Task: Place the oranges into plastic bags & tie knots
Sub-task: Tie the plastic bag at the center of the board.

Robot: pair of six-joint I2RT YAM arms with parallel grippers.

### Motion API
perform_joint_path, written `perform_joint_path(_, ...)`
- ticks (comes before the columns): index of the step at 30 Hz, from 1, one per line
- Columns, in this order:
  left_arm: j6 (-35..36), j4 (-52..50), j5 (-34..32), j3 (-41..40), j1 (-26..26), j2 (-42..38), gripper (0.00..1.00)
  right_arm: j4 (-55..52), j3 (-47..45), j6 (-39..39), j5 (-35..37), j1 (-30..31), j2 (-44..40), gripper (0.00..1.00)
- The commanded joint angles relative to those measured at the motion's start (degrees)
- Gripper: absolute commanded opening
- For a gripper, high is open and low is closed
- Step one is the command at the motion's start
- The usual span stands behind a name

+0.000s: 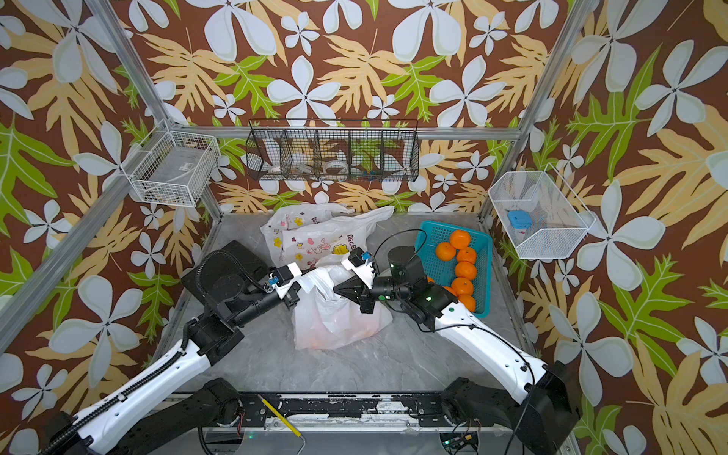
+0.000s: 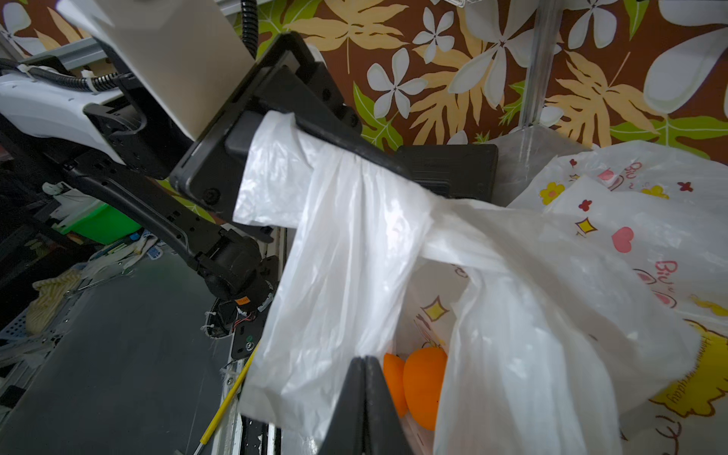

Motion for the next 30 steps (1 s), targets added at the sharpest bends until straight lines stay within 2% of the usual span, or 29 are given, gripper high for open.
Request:
perform_joint_path(1,1.16,2.26,0.77,0.37,0.09,-0.01,0.0,-1.99,2.3,-2.14,5.21,0.07,-1.66,0.0)
perform_joint_path(5,2.04,1.84,2.01,0.38,0.09,0.06,0.0,-11.02,7.18,-9.7,9.17,-1.43,-4.85,0.34)
perform_joint_path(8,2.37,1.71,2.77,0.37,0.09,0.01,0.0,-15.08,10.69,-16.51,15.26,-2.3,-5.86,0.51)
perform_joint_path(10,2.45,1.59,2.94,0.53,0.09,0.07,0.0,-16.4,13.44,-21.49,17.08,-2.3,-4.37,0.58)
perform_joint_path(12,2.49,1.66,3.08,0.58,0.09,0.08,0.0,-18.79,17.48,-25.75,15.98,-2.3,-0.92,0.61)
perform_joint_path(17,2.53,1.56,3.28,0.63,0.09,0.22,0.0,-24.98,25.95,-33.65,6.9,-2.14,8.83,0.62)
perform_joint_path(22,2.87,1.14,3.24,1.05,0.09,0.57,0.0,-23.87,24.94,-34.38,3.07,-0.44,12.46,0.69)
perform_joint_path(25,3.35,0.18,3.31,1.62,0.09,1.01,0.0,-23.14,24.34,-33.51,2.2,0.51,13.57,0.69)
perform_joint_path(30,3.72,-0.45,3.43,1.78,0.09,1.05,0.0,-23.63,24.36,-32.73,4.98,0.58,13.25,0.69)
